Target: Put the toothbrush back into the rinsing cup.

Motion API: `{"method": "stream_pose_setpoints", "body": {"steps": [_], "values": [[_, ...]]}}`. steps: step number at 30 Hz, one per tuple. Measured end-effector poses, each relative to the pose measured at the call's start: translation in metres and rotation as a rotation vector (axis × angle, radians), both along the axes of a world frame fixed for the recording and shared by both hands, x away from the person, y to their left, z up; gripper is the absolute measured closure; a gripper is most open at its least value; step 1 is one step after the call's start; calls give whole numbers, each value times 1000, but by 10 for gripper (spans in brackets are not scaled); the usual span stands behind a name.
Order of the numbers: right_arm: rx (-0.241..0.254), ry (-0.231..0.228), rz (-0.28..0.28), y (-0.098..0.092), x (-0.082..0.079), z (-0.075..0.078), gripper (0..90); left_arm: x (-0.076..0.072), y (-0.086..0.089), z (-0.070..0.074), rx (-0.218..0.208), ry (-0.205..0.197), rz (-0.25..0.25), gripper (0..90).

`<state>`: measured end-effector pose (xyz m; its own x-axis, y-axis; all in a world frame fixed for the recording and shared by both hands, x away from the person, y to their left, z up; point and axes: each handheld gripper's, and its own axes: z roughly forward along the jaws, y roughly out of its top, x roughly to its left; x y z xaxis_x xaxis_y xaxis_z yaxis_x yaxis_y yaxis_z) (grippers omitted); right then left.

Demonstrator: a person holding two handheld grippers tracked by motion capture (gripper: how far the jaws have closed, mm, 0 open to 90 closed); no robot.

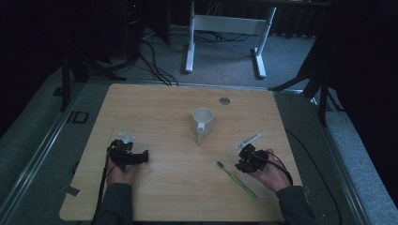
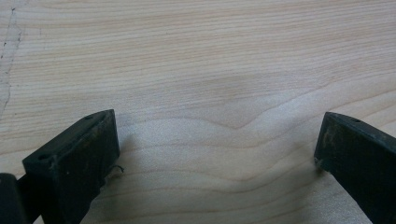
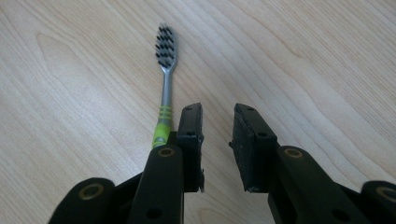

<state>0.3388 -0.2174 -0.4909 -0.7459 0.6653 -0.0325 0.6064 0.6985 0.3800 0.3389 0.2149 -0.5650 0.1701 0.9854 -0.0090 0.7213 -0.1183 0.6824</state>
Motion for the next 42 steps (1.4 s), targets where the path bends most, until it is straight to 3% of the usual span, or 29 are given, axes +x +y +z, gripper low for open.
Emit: {"method": "stream_pose_setpoints", "body": {"steps": [42], "values": [[-81, 127, 49, 22, -1, -6, 752, 0, 0, 0, 0, 0, 0, 1]]}}
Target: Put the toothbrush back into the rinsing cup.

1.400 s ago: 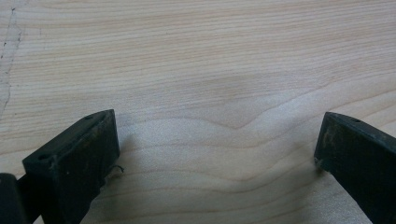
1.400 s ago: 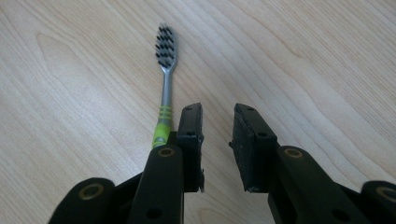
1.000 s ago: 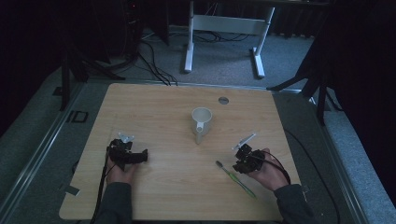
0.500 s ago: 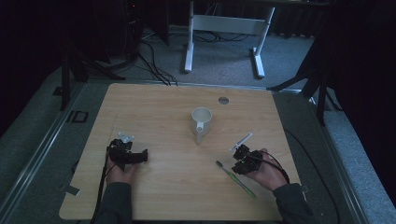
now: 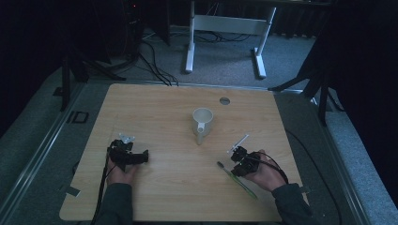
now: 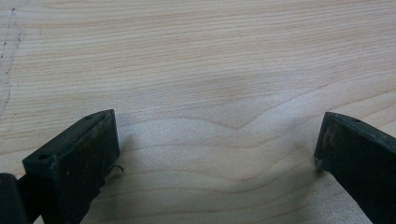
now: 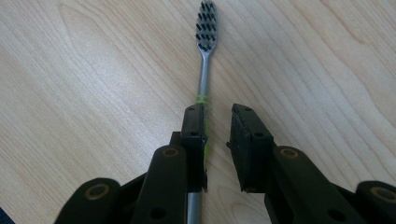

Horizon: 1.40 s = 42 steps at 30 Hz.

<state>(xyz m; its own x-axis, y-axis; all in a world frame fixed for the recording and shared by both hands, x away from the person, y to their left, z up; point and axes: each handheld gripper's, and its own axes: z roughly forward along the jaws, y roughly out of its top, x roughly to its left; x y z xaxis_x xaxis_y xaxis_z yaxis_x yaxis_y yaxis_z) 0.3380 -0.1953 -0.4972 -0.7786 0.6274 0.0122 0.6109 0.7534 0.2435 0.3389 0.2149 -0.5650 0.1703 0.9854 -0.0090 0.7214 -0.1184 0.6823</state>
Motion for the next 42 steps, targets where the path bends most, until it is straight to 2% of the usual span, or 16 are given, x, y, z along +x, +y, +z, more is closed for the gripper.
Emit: {"method": "stream_pose_setpoints", "body": {"steps": [14, 24, 42], "values": [[-37, 47, 5, 5, -2, -6, 749, 0, 0, 0, 1, 1, -1, 1], [-83, 94, 17, 8, -2, -12, 741, 0, 0, 0, 1, 1, -1, 1], [-123, 124, 34, 9, 2, -19, 747, 0, 0, 0, 0, 0, 0, 1]]}}
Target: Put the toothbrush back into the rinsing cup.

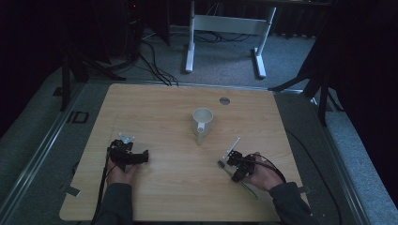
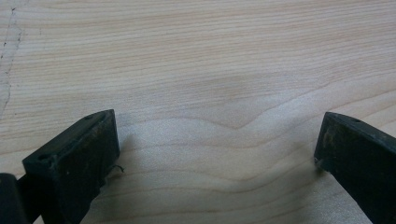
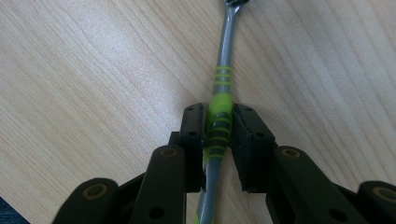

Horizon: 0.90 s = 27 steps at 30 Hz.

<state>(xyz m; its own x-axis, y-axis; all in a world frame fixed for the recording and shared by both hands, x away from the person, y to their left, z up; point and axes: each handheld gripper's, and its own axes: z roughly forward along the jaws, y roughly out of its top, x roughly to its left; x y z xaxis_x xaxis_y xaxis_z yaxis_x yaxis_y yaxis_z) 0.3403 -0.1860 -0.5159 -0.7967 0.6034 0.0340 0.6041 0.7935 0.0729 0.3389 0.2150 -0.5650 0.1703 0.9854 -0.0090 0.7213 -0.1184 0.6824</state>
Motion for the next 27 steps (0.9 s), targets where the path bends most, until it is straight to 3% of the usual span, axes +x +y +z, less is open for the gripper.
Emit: {"method": "stream_pose_setpoints", "body": {"steps": [15, 27], "values": [[2, 3, -2, -2, 1, 2, 791, 0, 0, 0, 0, 0, 0, 1], [125, -51, -68, -16, 6, 22, 792, 0, 0, 0, 1, 1, -1, 1]]}}
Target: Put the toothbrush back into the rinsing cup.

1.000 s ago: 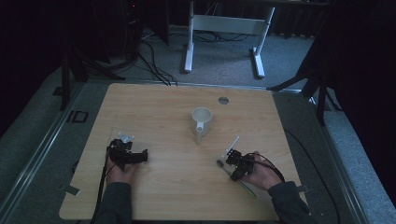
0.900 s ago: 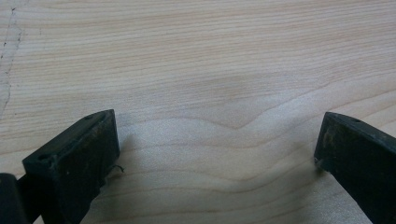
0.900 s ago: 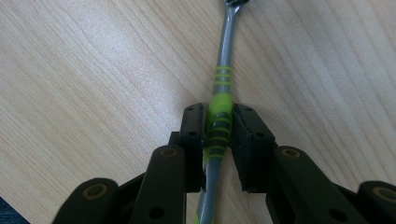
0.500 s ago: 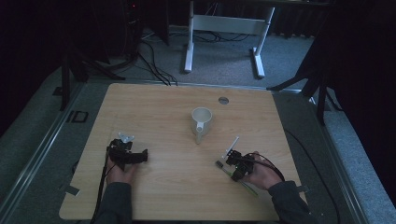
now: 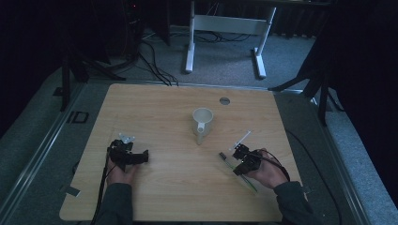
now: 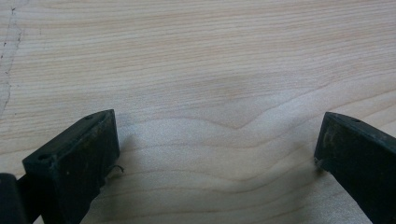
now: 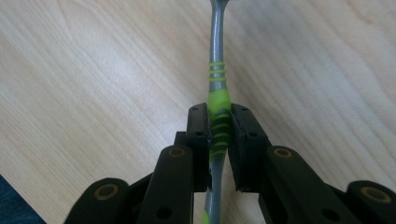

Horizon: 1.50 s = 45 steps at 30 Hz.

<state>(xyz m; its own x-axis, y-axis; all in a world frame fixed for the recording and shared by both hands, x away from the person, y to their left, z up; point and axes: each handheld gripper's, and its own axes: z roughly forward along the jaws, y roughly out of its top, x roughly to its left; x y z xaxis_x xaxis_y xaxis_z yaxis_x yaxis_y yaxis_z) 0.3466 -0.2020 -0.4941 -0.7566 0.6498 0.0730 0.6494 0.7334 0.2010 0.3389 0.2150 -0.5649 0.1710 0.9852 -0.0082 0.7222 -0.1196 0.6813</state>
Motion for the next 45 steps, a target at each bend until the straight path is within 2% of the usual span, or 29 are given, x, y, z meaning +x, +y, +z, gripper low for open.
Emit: {"method": "stream_pose_setpoints", "body": {"steps": [13, 26, 45], "values": [[81, -38, -31, -1, 5, 9, 791, 0, 0, 0, 0, 0, 0, 1], [129, -80, -64, 0, 8, 13, 791, 0, 0, 0, 0, 0, 0, 1], [201, -167, -100, 2, 12, 19, 791, 0, 0, 0, 0, 0, 0, 1]]}}
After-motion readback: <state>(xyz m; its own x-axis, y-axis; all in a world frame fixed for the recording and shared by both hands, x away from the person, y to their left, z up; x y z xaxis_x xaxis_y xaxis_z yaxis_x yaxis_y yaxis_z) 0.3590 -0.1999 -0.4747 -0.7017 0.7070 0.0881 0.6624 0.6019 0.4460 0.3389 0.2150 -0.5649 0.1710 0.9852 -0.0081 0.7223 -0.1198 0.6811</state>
